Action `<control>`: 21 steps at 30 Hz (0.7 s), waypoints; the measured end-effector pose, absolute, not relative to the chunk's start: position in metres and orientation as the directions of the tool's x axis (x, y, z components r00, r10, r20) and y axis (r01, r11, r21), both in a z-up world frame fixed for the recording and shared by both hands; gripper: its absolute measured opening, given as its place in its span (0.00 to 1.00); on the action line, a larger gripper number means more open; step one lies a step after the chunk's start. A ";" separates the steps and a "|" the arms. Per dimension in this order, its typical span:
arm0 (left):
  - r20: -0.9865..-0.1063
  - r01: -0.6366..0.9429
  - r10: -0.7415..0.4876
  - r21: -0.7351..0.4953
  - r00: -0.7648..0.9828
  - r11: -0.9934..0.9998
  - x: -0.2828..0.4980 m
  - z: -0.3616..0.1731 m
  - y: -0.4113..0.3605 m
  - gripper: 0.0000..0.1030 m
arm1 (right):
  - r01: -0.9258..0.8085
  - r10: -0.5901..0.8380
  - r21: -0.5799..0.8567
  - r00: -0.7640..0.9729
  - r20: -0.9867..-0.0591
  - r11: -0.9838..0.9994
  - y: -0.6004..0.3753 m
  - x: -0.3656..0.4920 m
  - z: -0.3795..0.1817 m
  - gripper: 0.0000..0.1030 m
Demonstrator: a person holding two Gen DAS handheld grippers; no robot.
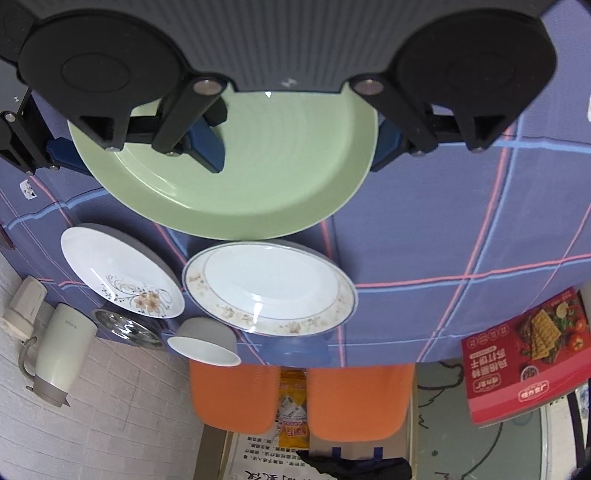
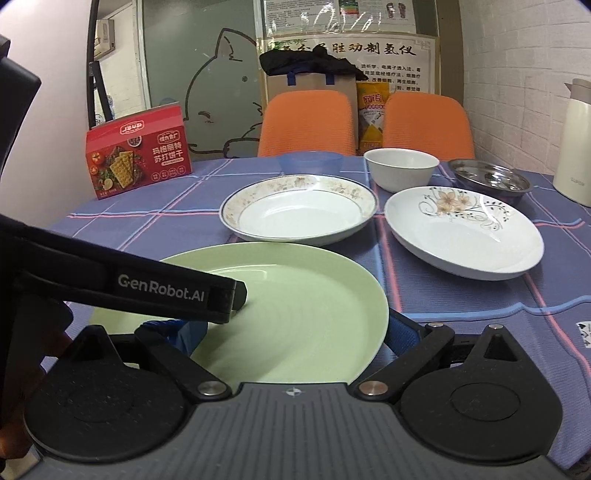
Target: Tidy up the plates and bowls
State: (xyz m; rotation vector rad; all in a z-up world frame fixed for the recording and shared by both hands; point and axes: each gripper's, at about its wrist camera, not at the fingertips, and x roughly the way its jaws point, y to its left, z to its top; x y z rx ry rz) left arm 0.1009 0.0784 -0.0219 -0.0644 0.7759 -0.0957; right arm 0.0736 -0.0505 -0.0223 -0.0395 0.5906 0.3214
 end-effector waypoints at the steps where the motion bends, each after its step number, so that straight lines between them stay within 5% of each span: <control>1: -0.697 0.048 -0.096 -0.088 0.710 0.995 0.098 -0.023 0.084 0.77 | -0.322 0.295 0.052 0.777 -0.556 0.945 -0.044 0.074 -0.024 0.84; 18: -0.692 -0.053 -0.014 -0.075 0.722 0.996 0.106 -0.041 0.141 0.78 | -0.430 0.366 0.040 0.712 -0.599 0.902 0.010 0.095 -0.042 0.85; 21: -0.679 -0.043 -0.037 -0.100 0.733 0.994 0.105 -0.040 0.143 0.85 | -0.441 0.388 0.067 0.696 -0.603 0.895 0.001 0.095 -0.038 0.83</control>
